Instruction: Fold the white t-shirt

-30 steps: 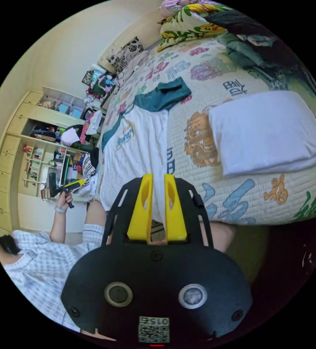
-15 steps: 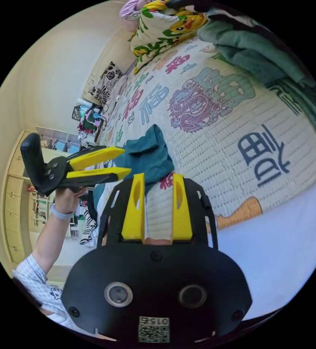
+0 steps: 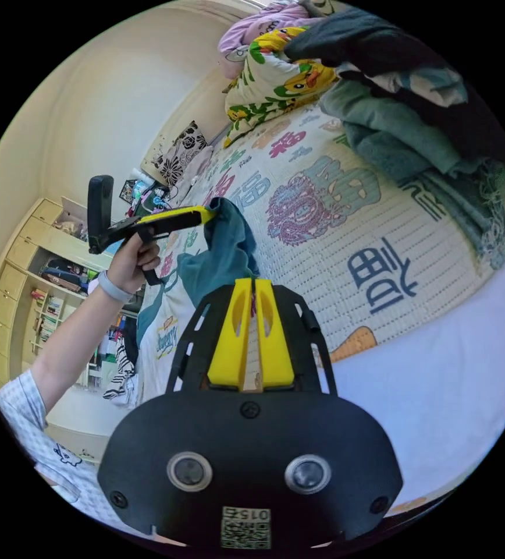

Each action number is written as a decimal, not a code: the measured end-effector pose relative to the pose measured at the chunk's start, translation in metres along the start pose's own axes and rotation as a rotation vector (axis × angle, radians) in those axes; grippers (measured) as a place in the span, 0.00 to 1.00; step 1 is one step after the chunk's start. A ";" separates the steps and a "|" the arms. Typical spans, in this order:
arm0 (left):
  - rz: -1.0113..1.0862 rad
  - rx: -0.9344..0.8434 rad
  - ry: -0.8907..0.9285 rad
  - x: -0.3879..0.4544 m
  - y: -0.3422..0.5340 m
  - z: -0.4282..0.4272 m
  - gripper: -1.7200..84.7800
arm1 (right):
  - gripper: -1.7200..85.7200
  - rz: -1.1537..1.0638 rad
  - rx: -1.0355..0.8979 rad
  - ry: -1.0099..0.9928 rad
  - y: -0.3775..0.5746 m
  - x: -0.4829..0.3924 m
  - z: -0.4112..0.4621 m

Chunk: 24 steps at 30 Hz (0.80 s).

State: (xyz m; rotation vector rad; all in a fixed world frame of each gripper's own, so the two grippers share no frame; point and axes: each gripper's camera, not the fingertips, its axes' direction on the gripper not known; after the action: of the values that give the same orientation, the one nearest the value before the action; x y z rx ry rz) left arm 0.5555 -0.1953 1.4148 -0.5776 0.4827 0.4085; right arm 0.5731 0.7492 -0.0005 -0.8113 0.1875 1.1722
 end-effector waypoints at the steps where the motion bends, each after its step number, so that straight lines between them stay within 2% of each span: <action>1: -0.014 0.003 0.015 -0.005 0.004 -0.003 0.01 | 0.02 -0.015 0.002 0.008 0.001 -0.009 -0.003; 7: -0.036 0.189 0.098 -0.032 0.090 -0.057 0.01 | 0.02 -0.197 0.042 0.046 0.009 -0.086 -0.018; 9: -0.047 0.267 0.111 -0.044 0.152 -0.087 0.02 | 0.02 -0.295 0.034 0.060 0.016 -0.120 -0.020; 12: -0.086 0.280 0.107 -0.058 0.241 -0.104 0.02 | 0.03 -0.466 -0.055 0.091 0.031 -0.176 -0.007; 14: -0.142 0.213 0.072 -0.066 0.291 -0.100 0.03 | 0.03 -0.551 -0.167 0.109 0.044 -0.203 0.017; 16: -0.217 0.179 0.050 -0.075 0.338 -0.098 0.04 | 0.04 -0.573 -0.270 0.125 0.054 -0.212 0.039; 19: -0.293 0.231 0.060 -0.085 0.393 -0.112 0.07 | 0.07 -0.564 -0.392 0.069 0.059 -0.219 0.054; 21: -0.299 0.299 0.044 -0.083 0.413 -0.127 0.07 | 0.07 -0.543 -0.363 0.028 0.053 -0.225 0.048; 24: -0.282 0.310 0.098 -0.079 0.420 -0.122 0.07 | 0.05 -0.503 -0.284 -0.032 0.031 -0.240 0.038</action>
State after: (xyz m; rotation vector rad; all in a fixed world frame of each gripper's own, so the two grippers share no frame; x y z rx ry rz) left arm 0.2466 0.0343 1.1921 -0.3580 0.5379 0.0339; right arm 0.4378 0.6002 0.1389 -1.0158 -0.2076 0.7408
